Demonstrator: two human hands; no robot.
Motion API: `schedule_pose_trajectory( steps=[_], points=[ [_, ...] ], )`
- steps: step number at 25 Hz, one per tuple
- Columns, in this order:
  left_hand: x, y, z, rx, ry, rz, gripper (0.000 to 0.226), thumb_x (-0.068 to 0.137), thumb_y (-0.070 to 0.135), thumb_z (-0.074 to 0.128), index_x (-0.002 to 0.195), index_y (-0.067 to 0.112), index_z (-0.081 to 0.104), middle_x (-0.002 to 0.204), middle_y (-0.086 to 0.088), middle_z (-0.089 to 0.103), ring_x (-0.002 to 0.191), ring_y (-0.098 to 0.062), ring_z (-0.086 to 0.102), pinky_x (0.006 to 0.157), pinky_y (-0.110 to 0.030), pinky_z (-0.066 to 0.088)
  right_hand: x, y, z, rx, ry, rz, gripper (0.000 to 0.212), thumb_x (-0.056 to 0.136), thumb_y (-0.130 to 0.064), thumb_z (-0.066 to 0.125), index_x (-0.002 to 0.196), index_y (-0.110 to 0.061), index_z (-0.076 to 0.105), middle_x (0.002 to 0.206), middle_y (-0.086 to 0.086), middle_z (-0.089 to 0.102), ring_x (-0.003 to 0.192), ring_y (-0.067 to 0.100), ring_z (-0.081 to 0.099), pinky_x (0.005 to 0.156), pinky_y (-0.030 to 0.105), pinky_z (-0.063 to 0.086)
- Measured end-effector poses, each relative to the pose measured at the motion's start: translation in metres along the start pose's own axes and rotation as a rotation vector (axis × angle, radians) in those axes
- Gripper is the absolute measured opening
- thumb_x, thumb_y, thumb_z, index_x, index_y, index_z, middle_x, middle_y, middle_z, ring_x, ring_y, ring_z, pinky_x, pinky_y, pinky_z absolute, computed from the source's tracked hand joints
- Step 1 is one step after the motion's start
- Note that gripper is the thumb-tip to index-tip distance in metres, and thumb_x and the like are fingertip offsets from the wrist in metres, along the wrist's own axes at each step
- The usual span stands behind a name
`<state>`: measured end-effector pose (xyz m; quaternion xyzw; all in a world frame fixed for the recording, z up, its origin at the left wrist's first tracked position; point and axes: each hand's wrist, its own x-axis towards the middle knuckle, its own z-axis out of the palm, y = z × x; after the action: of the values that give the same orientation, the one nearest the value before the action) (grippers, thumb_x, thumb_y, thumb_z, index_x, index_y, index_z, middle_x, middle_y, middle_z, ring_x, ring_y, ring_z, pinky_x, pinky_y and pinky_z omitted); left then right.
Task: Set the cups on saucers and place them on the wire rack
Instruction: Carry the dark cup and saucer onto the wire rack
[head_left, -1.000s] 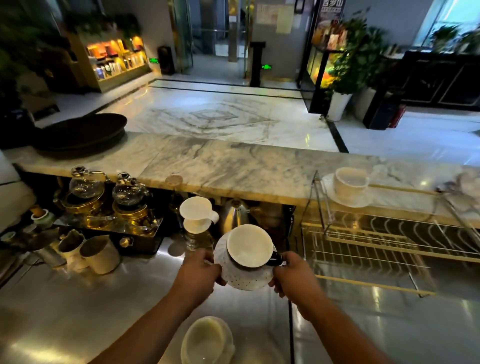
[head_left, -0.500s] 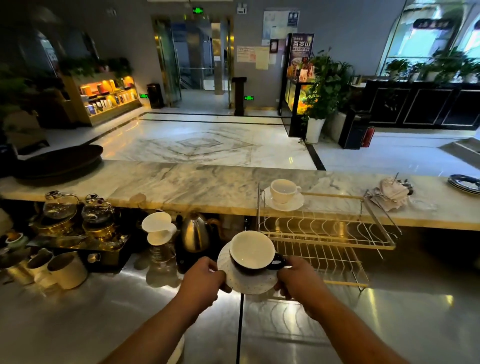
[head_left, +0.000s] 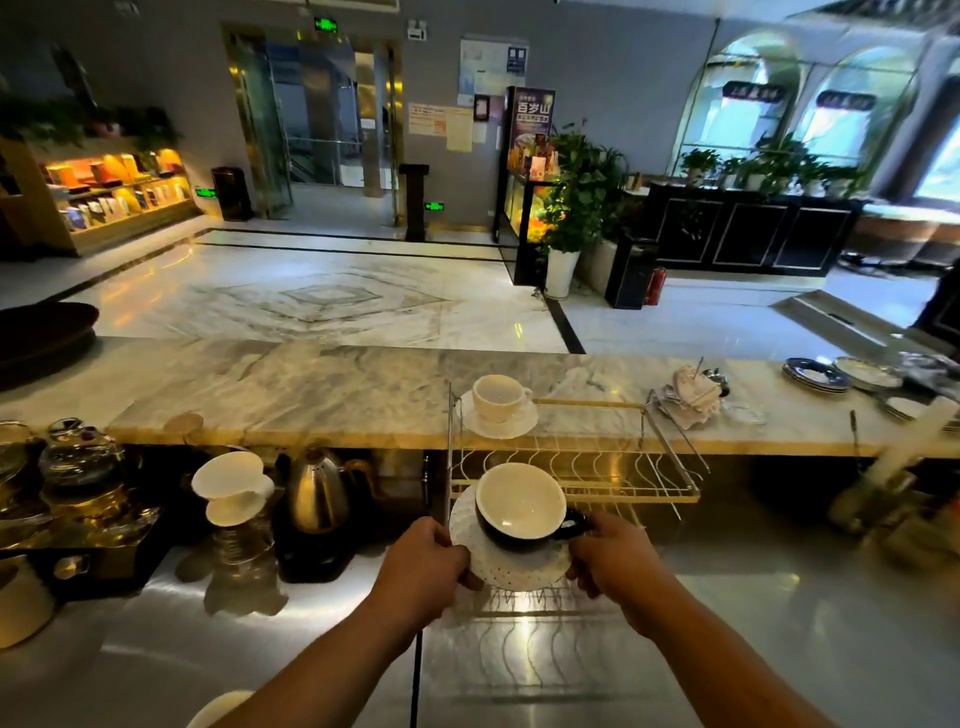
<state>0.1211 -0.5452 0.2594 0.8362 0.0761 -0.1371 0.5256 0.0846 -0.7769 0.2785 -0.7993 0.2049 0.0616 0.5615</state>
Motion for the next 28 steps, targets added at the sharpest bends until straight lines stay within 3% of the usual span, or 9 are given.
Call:
schedule_pose_trajectory(
  steps=[4, 9, 12, 16, 22, 28],
  points=[
    [0.019, 0.011, 0.017, -0.014, -0.087, 0.051, 0.014, 0.085, 0.017, 0.069, 0.094, 0.016, 0.058, 0.066, 0.006, 0.079, 0.05, -0.006, 0.064, 0.038, -0.023, 0.045, 0.007, 0.0, -0.017, -0.016, 0.08, 0.011, 0.016, 0.099, -0.007, 0.055, 0.105, -0.018, 0.067, 0.076, 0.013, 0.071, 0.06, 0.018, 0.059, 0.05, 0.028, 0.049],
    [0.034, 0.031, 0.038, -0.037, -0.15, 0.056, 0.015, 0.084, 0.016, 0.067, 0.097, 0.018, 0.06, 0.071, 0.006, 0.081, 0.063, -0.015, 0.064, 0.055, -0.03, 0.046, 0.026, 0.006, -0.044, -0.03, 0.13, 0.023, 0.019, 0.097, -0.003, 0.055, 0.105, -0.016, 0.066, 0.073, 0.012, 0.07, 0.056, 0.016, 0.06, 0.047, 0.026, 0.048],
    [0.041, 0.041, 0.051, -0.048, -0.173, 0.047, 0.014, 0.087, 0.015, 0.065, 0.1, 0.017, 0.059, 0.073, 0.004, 0.081, 0.061, -0.015, 0.062, 0.053, -0.029, 0.045, 0.042, 0.008, -0.059, -0.044, 0.116, 0.017, 0.018, 0.098, -0.004, 0.056, 0.105, -0.016, 0.067, 0.069, 0.009, 0.07, 0.052, 0.014, 0.06, 0.047, 0.025, 0.048],
    [0.053, 0.059, 0.073, -0.02, -0.1, 0.031, 0.015, 0.086, 0.014, 0.067, 0.097, 0.016, 0.056, 0.069, 0.003, 0.08, 0.056, -0.015, 0.06, 0.042, -0.024, 0.043, 0.072, 0.005, -0.083, -0.03, 0.074, -0.003, 0.018, 0.098, -0.003, 0.055, 0.101, -0.02, 0.062, 0.077, 0.013, 0.072, 0.051, 0.012, 0.061, 0.046, 0.025, 0.049],
    [0.065, 0.081, 0.104, 0.015, 0.006, 0.003, 0.011, 0.087, 0.015, 0.068, 0.094, 0.018, 0.058, 0.09, -0.009, 0.073, 0.062, -0.019, 0.065, 0.038, -0.023, 0.043, 0.114, 0.001, -0.111, -0.096, -0.012, -0.023, 0.017, 0.1, -0.008, 0.056, 0.112, -0.018, 0.062, 0.089, 0.015, 0.072, 0.058, 0.014, 0.062, 0.046, 0.022, 0.051],
    [0.078, 0.097, 0.123, 0.053, 0.039, -0.043, 0.014, 0.089, 0.017, 0.07, 0.095, 0.021, 0.058, 0.094, -0.005, 0.07, 0.074, -0.019, 0.069, 0.045, -0.026, 0.048, 0.147, 0.0, -0.13, -0.157, -0.032, -0.058, 0.017, 0.099, -0.009, 0.058, 0.112, -0.019, 0.063, 0.087, 0.014, 0.074, 0.057, 0.014, 0.063, 0.046, 0.023, 0.051]
  ],
)
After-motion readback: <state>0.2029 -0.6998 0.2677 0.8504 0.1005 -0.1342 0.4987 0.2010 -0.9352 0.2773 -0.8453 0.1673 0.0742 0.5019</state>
